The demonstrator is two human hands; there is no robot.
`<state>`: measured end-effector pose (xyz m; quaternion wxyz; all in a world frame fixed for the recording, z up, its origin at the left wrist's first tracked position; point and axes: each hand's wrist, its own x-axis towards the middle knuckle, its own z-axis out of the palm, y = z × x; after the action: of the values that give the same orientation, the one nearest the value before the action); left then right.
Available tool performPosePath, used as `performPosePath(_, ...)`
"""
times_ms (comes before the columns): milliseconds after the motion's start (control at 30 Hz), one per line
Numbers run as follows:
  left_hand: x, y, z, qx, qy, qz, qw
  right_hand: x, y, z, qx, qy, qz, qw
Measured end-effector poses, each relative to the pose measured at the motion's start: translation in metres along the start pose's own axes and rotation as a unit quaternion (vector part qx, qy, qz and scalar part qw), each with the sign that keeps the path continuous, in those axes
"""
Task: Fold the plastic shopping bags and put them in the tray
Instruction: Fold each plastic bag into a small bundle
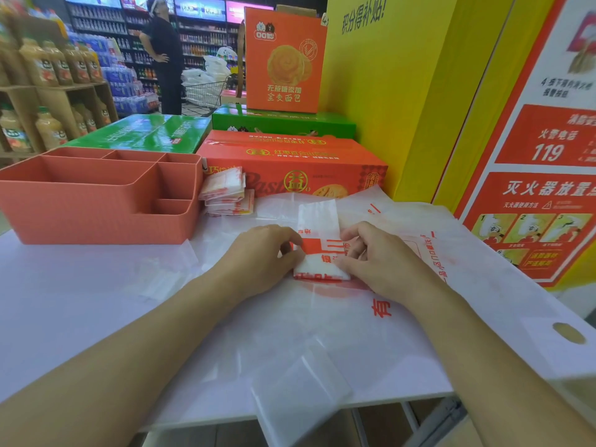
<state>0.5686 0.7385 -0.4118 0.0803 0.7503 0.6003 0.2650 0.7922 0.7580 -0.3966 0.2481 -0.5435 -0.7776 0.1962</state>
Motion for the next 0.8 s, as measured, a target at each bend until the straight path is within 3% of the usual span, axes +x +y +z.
performPosePath(300,0.0007,0.0009,0.0108,0.101,0.019,0.046,0.994,0.0019,0.002,0.0063,-0.092,-0.067,-0.105,0.988)
performPosePath(433,-0.0008,0.0023,0.0097,0.137,-0.022,0.081,0.987,0.0029,0.0009,0.0068,-0.145,-0.097,-0.096,0.98)
performPosePath(800,0.0019,0.0043,0.0051,0.166,-0.076,0.04,0.982,0.0051,-0.0039,0.0023,-0.181,-0.123,-0.084,0.972)
